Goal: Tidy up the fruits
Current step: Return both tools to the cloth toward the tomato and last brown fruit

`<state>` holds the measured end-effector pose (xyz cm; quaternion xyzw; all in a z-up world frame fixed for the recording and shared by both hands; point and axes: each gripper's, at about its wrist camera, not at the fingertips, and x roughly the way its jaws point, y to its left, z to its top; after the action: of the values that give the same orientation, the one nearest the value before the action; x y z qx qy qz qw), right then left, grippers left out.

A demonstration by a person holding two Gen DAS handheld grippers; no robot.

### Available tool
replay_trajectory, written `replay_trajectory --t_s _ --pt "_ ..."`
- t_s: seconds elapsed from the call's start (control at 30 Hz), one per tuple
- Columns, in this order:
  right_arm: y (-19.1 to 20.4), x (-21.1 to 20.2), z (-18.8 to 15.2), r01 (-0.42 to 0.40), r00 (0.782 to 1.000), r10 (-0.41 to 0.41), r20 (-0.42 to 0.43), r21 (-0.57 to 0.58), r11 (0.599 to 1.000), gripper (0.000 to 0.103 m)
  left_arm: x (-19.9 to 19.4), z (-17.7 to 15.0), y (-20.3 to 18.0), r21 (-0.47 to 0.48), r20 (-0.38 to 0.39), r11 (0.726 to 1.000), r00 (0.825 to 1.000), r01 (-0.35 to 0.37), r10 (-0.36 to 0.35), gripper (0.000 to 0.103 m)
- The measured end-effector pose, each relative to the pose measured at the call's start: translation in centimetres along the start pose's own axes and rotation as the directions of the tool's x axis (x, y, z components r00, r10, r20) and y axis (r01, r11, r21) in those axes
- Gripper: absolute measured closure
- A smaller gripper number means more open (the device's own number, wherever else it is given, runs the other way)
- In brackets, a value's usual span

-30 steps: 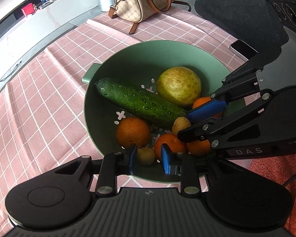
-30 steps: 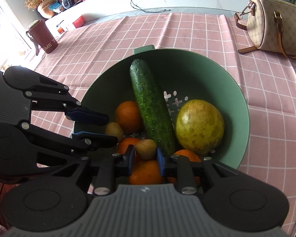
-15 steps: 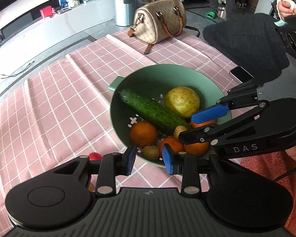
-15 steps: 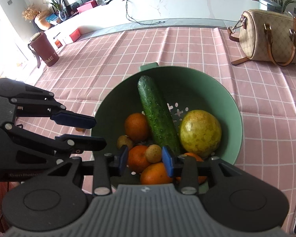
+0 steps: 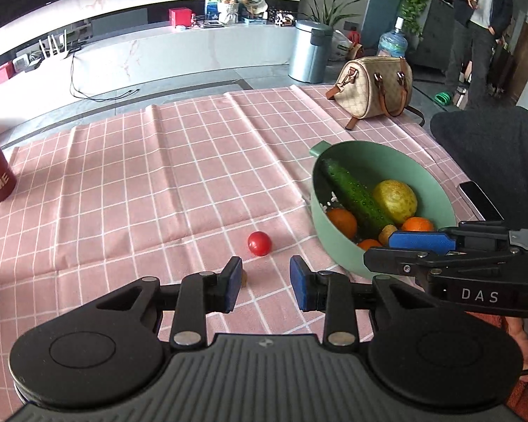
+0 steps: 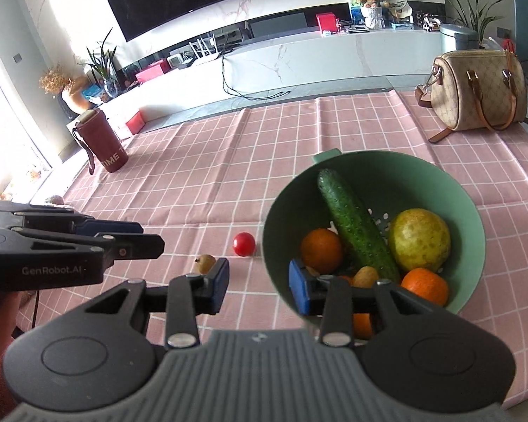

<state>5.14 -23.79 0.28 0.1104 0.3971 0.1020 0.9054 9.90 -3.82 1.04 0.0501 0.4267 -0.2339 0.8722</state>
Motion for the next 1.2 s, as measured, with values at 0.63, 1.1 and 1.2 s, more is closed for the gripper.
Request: replay_trajectory --t_s 0.63,1.1,1.2 --pt "4.1 3.9 -1.0 0.062 0.998 -0.066 -0.01 -0.196 0.979 0.07 4.4 -2.8 3.4 -0.07 -0.039 0.997 0.998 0.04 -0.043 0.065" --pt "3.9 7.5 1.8 0.023 0.996 -0.05 -0.074 -0.333 0.942 0.074 9.7 -2.6 4.2 -0.073 -0.104 0.996 0.993 0.049 -0.056 0.062" --pt "3.8 8.2 2.1 0.0 0.995 -0.034 -0.091 -0.351 0.937 0.074 10.1 -2.4 4.3 -0.076 -0.103 0.996 0.993 0.054 -0.062 0.066"
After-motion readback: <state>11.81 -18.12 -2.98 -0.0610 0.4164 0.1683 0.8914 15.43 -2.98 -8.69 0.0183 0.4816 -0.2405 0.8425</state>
